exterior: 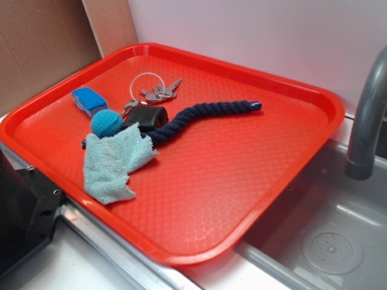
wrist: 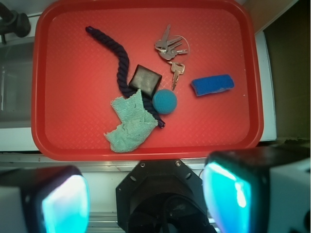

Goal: Grab the blue cloth.

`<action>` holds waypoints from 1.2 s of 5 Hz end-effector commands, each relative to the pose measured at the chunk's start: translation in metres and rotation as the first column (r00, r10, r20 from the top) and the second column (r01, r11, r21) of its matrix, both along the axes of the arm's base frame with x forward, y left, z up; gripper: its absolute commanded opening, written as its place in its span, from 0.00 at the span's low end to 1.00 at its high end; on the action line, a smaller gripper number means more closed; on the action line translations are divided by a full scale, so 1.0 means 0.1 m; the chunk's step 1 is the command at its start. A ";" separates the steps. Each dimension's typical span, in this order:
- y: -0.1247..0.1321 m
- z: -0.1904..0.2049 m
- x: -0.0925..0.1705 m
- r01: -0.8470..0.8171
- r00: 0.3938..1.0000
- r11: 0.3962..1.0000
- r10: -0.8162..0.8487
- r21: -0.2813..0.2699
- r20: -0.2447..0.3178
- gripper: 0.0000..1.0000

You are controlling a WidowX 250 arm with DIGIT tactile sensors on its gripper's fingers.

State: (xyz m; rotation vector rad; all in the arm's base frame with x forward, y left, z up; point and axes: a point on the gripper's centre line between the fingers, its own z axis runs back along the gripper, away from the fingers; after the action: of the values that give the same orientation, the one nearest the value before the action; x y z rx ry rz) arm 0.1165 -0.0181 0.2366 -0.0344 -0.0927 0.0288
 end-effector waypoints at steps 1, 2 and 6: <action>0.00 0.00 0.00 0.000 1.000 1.000 0.000 0.000 0.000 1.00; -0.06 -0.50 0.06 -0.142 0.990 0.990 0.142 0.009 0.018 1.00; 0.02 -1.88 0.30 -0.286 0.946 0.953 0.297 0.097 -0.129 1.00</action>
State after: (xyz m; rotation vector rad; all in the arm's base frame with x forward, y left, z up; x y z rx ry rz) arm 0.1438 -0.0169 0.0454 0.0666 0.0681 0.3157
